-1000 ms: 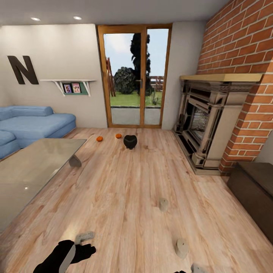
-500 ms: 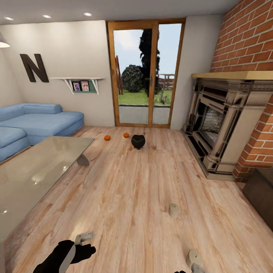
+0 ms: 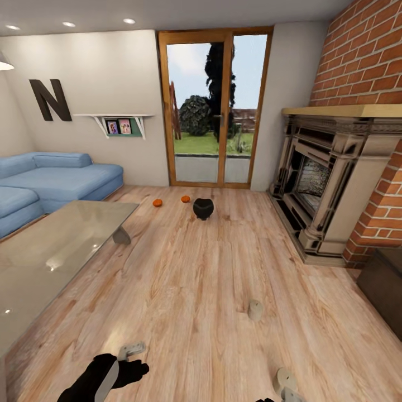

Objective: Place each of the two pumpkins and all three candles from the living room inside a cabinet in the living room (use any cabinet), then make sure every cabinet is closed, and position the cauldron so it is next to a table in the living room.

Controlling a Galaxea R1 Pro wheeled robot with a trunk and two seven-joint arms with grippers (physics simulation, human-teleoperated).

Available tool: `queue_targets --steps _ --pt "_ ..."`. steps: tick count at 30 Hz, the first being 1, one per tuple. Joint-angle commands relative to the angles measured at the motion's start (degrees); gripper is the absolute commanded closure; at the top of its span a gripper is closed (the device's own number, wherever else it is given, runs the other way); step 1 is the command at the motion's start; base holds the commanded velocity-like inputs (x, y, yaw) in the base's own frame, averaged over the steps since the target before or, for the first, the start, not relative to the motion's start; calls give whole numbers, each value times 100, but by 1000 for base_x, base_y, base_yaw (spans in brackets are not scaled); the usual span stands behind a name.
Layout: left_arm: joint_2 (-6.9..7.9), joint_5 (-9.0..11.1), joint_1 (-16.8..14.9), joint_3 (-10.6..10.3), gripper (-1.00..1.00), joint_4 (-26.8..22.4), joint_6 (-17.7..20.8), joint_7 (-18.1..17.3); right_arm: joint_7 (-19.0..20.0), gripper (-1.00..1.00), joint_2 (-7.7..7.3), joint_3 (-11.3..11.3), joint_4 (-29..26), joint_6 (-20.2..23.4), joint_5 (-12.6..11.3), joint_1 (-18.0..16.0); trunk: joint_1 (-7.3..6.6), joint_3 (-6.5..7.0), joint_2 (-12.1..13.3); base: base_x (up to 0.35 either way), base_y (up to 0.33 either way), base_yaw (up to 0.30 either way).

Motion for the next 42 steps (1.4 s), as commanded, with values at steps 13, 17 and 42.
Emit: queue_targets --steps 13,17,42 --pt "-146 2 -3 14 -100 -7 34 -44 -13 -100 -1 28 -9 -132 -24 -5 0 -9 -3 0 -75 -2" --pt "-152 2 -2 14 -100 -7 34 -47 -12 -100 -1 28 -4 -203 -26 -5 0 -17 -3 0 -3 -5" --pt "-147 2 -2 14 -100 -7 34 -45 -6 -100 1 28 -5 -229 -33 -5 0 -68 -3 120 -4 0"
